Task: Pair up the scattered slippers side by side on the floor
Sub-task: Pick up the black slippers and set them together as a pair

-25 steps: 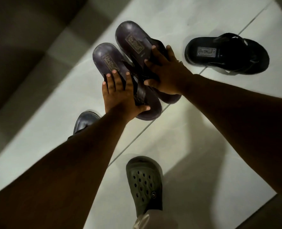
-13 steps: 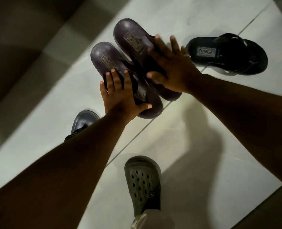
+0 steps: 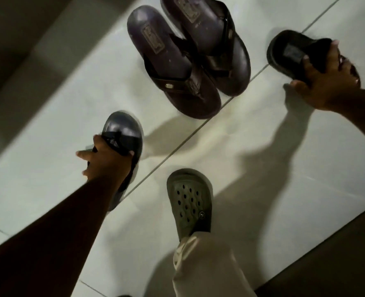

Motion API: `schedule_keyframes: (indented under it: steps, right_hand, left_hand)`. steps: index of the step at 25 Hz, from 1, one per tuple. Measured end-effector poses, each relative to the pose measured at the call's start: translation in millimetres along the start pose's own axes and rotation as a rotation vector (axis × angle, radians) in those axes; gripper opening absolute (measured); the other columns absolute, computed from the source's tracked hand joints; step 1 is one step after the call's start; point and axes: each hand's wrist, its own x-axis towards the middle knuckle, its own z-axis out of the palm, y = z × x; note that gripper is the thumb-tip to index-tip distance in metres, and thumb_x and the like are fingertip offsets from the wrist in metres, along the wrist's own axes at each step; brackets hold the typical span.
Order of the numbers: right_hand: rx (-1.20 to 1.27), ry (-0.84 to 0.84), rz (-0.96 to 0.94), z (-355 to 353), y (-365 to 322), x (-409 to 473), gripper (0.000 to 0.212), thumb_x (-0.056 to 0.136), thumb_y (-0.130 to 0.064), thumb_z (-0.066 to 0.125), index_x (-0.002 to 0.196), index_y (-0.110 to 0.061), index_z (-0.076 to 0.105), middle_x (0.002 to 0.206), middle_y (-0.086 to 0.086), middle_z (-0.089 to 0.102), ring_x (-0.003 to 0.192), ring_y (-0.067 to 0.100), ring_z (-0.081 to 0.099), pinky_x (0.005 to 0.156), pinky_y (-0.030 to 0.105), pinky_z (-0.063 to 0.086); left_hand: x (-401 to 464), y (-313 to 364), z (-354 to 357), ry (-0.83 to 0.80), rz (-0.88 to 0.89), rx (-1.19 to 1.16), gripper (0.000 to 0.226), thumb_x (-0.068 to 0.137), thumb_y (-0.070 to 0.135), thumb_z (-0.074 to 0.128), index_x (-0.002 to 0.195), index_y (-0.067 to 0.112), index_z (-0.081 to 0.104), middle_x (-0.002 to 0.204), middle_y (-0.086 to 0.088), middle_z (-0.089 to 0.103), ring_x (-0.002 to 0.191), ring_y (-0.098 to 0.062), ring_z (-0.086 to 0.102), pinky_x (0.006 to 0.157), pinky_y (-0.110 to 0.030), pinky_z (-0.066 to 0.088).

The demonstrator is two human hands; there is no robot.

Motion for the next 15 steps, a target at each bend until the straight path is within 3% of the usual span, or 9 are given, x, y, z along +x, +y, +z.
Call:
schedule_keyframes:
  steps: [2,6,9,13,15]
  right_hand:
    - [0.012,-0.04,0.021,16,-15,-31,0.09,0.071,-0.073,0.021,0.151,-0.031,0.017,0.159,0.028,-0.008,0.135,0.067,0.012,0.112,0.069,0.016]
    - [0.062,-0.116,0.018,50,-56,-95,0.074,0.09,-0.054,0.047,0.151,-0.027,0.017,0.158,0.031,-0.009,0.137,0.063,0.011,0.115,0.063,0.018]
    - [0.105,-0.145,0.053,83,-100,-146,0.071,0.093,-0.053,0.04,0.152,-0.033,0.006,0.159,0.03,-0.007,0.142,0.058,0.004,0.118,0.06,0.012]
    - [0.159,-0.285,0.029,117,-151,-204,0.071,0.096,-0.053,0.034,0.15,-0.035,-0.009,0.159,0.027,-0.009,0.143,0.056,-0.007,0.117,0.06,0.005]
    - [0.197,-0.305,0.007,129,-172,-230,0.07,0.097,-0.052,0.034,0.15,-0.035,-0.008,0.16,0.026,-0.009,0.142,0.057,-0.006,0.115,0.063,0.009]
  left_hand:
    - [8,-9,13,-0.033,-0.009,0.006,0.088,0.075,0.043,0.067,0.144,0.018,0.018,0.152,-0.037,0.009,0.13,-0.057,0.034,0.108,-0.065,0.028]
    - [2,-27,26,-0.051,0.161,0.067,0.086,0.074,0.042,0.068,0.143,0.028,0.019,0.151,-0.032,0.013,0.135,-0.053,0.03,0.11,-0.068,0.019]
    - [3,-52,25,-0.004,0.346,0.092,0.09,0.072,0.041,0.071,0.144,0.031,0.017,0.155,-0.031,0.008,0.136,-0.054,0.028,0.11,-0.069,0.015]
    - [-4,-87,18,0.029,0.479,0.185,0.103,0.08,0.037,0.07,0.152,0.014,0.0,0.158,-0.031,-0.008,0.142,-0.056,0.01,0.115,-0.06,0.015]
    - [-15,-104,14,0.032,0.414,0.16,0.108,0.081,0.04,0.069,0.151,0.004,-0.005,0.16,-0.026,0.001,0.143,-0.054,0.011,0.114,-0.056,0.021]
